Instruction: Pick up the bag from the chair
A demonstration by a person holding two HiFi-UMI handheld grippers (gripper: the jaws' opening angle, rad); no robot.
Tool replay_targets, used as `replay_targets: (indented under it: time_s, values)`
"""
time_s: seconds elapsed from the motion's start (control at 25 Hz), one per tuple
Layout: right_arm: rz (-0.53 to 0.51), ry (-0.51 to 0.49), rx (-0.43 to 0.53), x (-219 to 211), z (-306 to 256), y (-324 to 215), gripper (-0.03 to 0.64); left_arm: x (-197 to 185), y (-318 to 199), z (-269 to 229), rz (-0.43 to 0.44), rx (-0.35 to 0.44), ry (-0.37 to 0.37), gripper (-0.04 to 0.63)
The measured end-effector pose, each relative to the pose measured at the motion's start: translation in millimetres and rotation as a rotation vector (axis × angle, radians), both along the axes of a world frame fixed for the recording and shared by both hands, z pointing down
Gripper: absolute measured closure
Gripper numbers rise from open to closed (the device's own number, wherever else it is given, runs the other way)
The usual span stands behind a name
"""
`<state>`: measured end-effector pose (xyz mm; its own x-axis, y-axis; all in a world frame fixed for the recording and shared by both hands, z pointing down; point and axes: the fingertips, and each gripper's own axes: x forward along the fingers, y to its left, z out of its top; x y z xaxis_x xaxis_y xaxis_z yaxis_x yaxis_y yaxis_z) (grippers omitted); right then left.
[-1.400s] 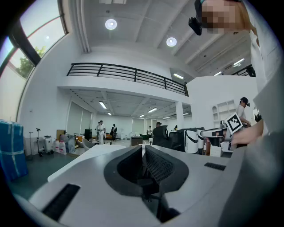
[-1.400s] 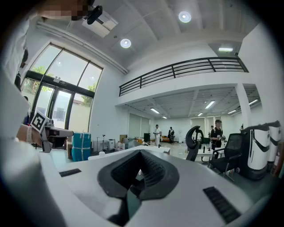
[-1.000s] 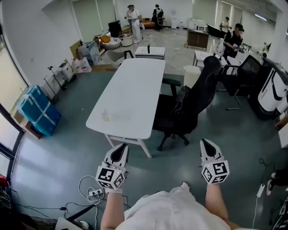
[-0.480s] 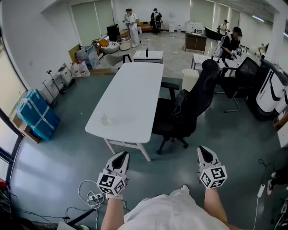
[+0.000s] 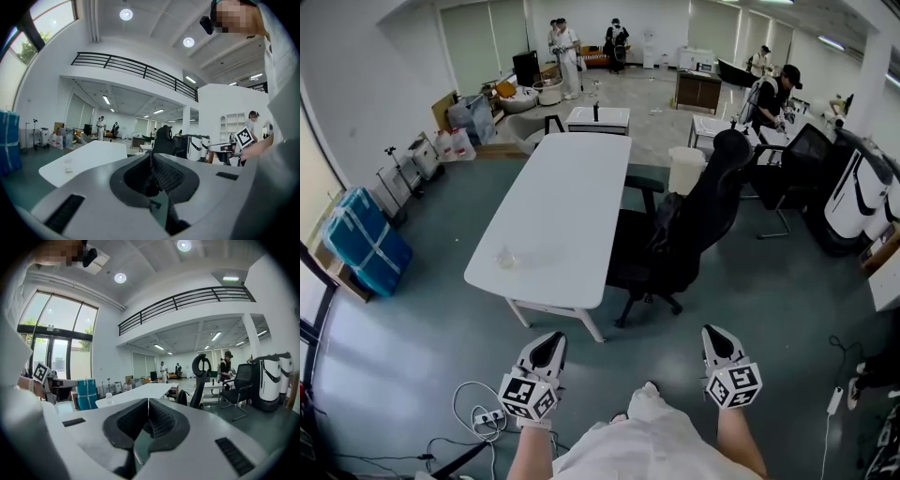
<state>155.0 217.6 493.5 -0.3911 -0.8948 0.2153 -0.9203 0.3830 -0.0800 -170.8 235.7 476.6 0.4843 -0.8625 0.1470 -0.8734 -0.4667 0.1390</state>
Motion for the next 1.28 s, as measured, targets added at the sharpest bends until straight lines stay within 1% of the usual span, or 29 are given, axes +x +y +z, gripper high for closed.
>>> replay_targets:
  time_s: [0.16,0.24,0.4,0.68,0.88,1.16,1.28]
  values:
    - [0.002,-0.004,-0.042,6.8,13.6,-17.1,0.597,12.1,-15.1,13.8,0.009,-0.055,0.015,0.552]
    - [-0.005,-0.005,-0.06,8.9,19.9,-27.0,0.597,20.8,-22.4,17.2,0.017,-0.069,0.011,0.552]
    - [-0.028,-0.013,-0.062,13.8,22.6,-57.9,0.597,32.7,-53.7,13.5,0.011,-0.054,0.012,0.552]
    - [-0.051,-0.018,-0.055,37.3,14.0,-117.3,0.597,59.7,-115.5,-0.1,-0.002,-0.04,0.021,0.552]
    - [-0.082,-0.022,-0.028,47.7,5.4,-149.2,0.597,78.7,-138.6,-2.9,-0.012,-0.025,0.035,0.552]
    - [-0.107,-0.021,-0.044,47.2,12.8,-176.0,0.597,75.0,-154.2,1.7,-0.057,-0.038,0.063,0.552]
    - [-0.106,-0.024,-0.05,45.5,14.3,-190.0,0.597,71.0,-168.8,0.4,-0.067,-0.031,0.07,0.552]
